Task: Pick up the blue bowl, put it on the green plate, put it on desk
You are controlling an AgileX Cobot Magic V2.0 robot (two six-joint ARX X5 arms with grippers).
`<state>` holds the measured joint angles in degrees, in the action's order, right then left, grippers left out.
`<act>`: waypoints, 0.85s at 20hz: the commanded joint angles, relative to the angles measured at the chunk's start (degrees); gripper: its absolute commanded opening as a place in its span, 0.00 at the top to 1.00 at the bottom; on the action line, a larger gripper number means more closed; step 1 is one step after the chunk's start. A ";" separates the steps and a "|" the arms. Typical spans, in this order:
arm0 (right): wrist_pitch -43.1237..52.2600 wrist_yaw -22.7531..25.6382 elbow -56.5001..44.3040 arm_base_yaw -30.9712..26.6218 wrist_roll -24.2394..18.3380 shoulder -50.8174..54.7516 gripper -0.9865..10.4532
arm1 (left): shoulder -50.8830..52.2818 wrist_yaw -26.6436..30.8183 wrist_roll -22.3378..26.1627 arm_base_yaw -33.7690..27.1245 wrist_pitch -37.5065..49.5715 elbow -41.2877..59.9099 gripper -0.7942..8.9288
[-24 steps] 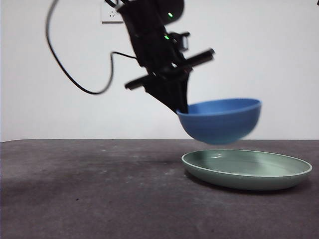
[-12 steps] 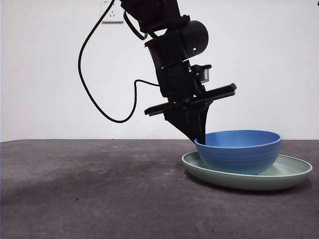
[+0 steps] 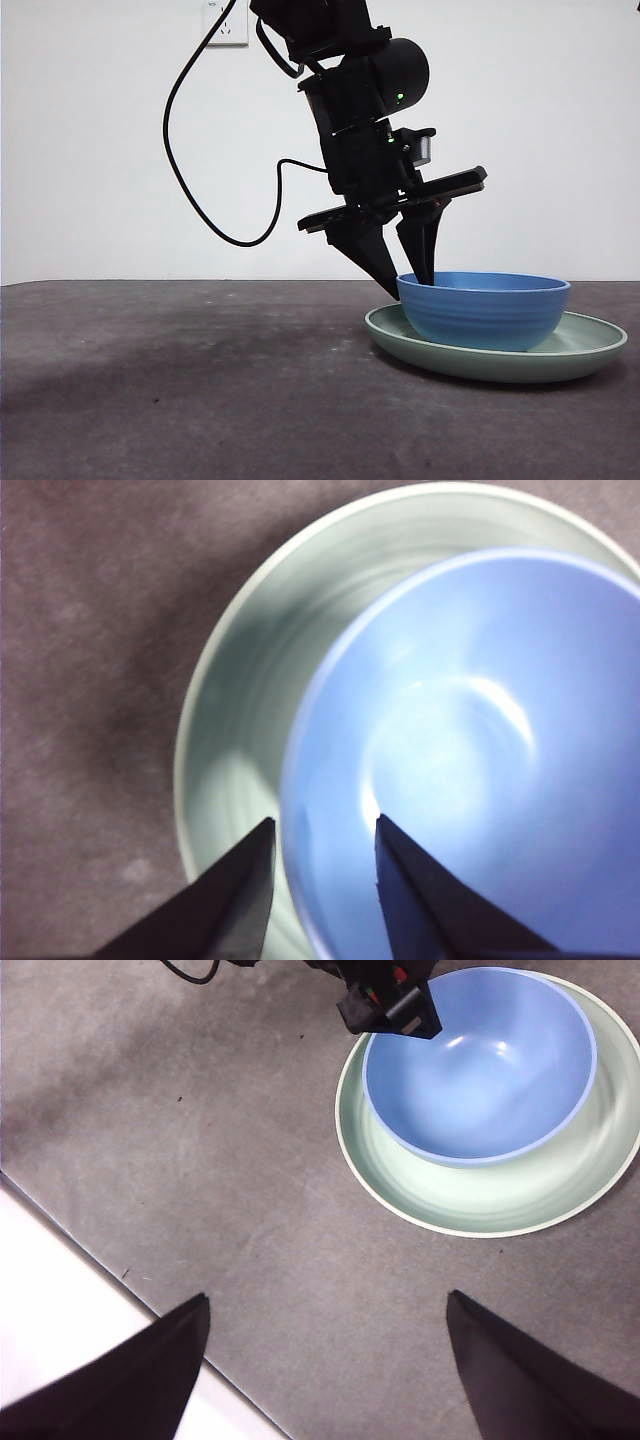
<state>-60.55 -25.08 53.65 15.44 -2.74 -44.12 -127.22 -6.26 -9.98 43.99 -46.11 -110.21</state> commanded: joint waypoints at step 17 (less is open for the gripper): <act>0.55 1.20 1.11 0.33 0.46 0.11 0.58 | 40.89 -0.13 3.04 -8.52 0.57 16.90 0.72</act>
<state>-60.55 -23.94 53.65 15.44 -2.72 -43.75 -86.04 -6.24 -8.14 35.00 -46.00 -93.34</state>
